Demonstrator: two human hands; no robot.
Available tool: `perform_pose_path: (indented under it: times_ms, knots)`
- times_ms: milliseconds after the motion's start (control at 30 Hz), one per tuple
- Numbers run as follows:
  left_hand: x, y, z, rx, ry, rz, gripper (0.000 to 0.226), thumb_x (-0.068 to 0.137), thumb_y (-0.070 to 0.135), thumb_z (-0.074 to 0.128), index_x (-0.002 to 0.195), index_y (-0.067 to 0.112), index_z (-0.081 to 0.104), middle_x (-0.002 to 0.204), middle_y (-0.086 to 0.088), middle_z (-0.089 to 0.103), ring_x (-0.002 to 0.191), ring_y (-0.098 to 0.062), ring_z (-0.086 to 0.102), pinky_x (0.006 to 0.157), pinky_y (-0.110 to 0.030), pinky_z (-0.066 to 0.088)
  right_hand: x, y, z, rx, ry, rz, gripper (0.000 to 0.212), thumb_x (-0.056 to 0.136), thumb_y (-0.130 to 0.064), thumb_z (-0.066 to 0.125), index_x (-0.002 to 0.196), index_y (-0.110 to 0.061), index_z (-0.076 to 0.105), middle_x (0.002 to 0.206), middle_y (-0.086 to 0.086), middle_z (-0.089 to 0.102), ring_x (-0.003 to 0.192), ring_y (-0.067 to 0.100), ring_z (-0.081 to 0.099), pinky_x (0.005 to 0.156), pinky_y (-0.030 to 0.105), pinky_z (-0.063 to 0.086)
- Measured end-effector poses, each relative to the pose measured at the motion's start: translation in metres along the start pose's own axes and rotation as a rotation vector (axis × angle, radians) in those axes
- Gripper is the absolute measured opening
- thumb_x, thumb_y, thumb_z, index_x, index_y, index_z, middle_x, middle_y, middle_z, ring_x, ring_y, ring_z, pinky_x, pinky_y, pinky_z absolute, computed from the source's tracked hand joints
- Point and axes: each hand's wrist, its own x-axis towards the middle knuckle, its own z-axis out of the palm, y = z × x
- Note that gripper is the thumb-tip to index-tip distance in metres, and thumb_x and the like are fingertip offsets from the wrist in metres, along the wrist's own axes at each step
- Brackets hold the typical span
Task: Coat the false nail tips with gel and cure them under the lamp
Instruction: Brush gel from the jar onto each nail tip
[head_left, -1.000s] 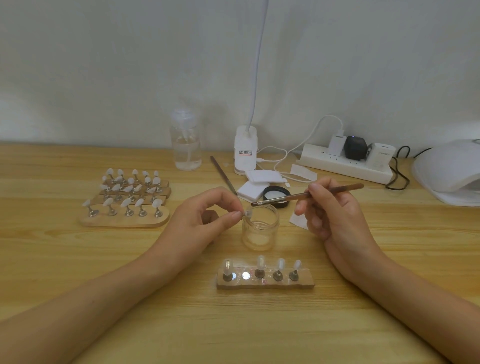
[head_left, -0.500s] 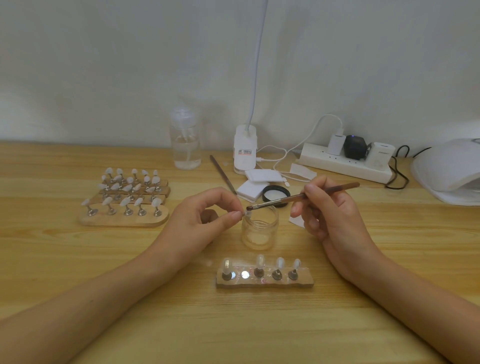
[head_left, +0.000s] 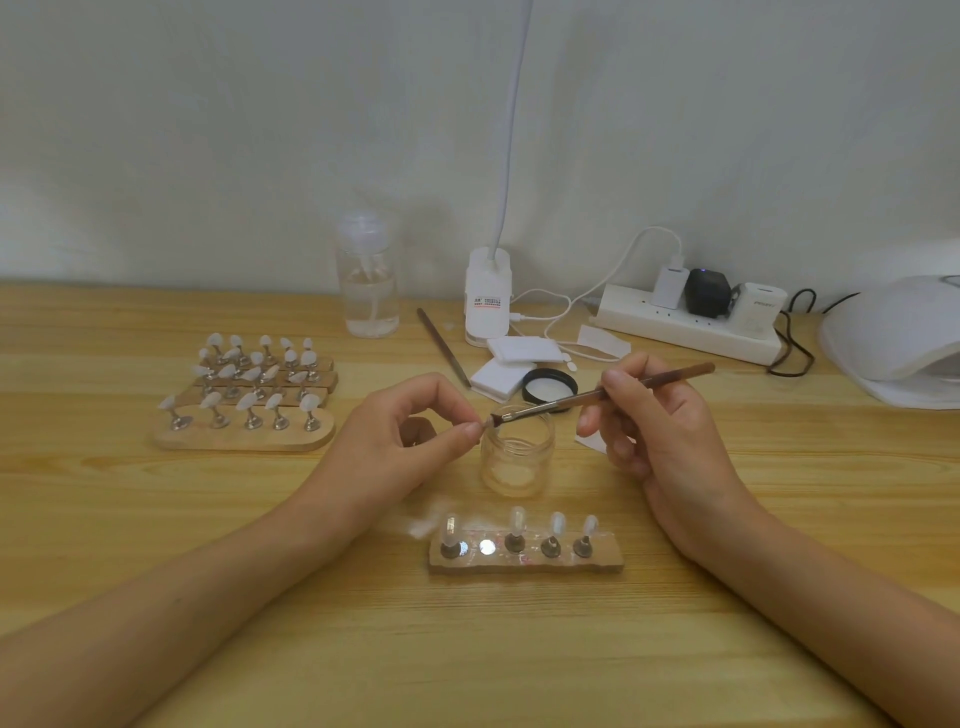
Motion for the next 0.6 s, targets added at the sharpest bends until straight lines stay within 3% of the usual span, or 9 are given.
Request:
perform_pose_path:
  times_ms: [167,367,600]
  knots:
    - [0.0000,0.0017,0.0004,-0.004,-0.006,-0.014,0.011,0.080,0.037,0.073,0.078,0.028,0.067,0.078,-0.024,0.061,0.058,-0.015,0.044,0.057,-0.027,0.040,0.0001,0.0006,-0.0012,0.018,0.044,-0.006,0.018,0.084,-0.031,0.059,0.083,-0.015,0.051,0.064,0.006,0.066,0.043,0.009,0.035,0.041,0.018,0.026]
    - [0.0005,0.0015,0.0004,-0.034,-0.017,-0.003,0.016,0.086,0.020,0.074,0.075,0.029,0.067,0.081,0.003,0.068,0.057,-0.010,0.044,0.051,-0.015,0.038,-0.0016,-0.0020,0.0011,-0.014,-0.005,-0.034,0.023,0.082,-0.036,0.060,0.085,-0.014,0.051,0.066,0.005,0.067,0.044,0.008,0.037,0.042,0.018,0.028]
    - [0.0000,0.0056,0.0002,-0.065,-0.042,-0.043,0.015,0.071,0.039,0.074,0.077,0.026,0.070,0.076,0.010,0.064,0.055,-0.005,0.046,0.049,-0.013,0.037,-0.0003,0.0004,-0.0021,0.018,0.052,-0.004,0.014,0.090,-0.026,0.057,0.084,-0.014,0.051,0.064,0.006,0.066,0.043,0.008,0.035,0.042,0.020,0.025]
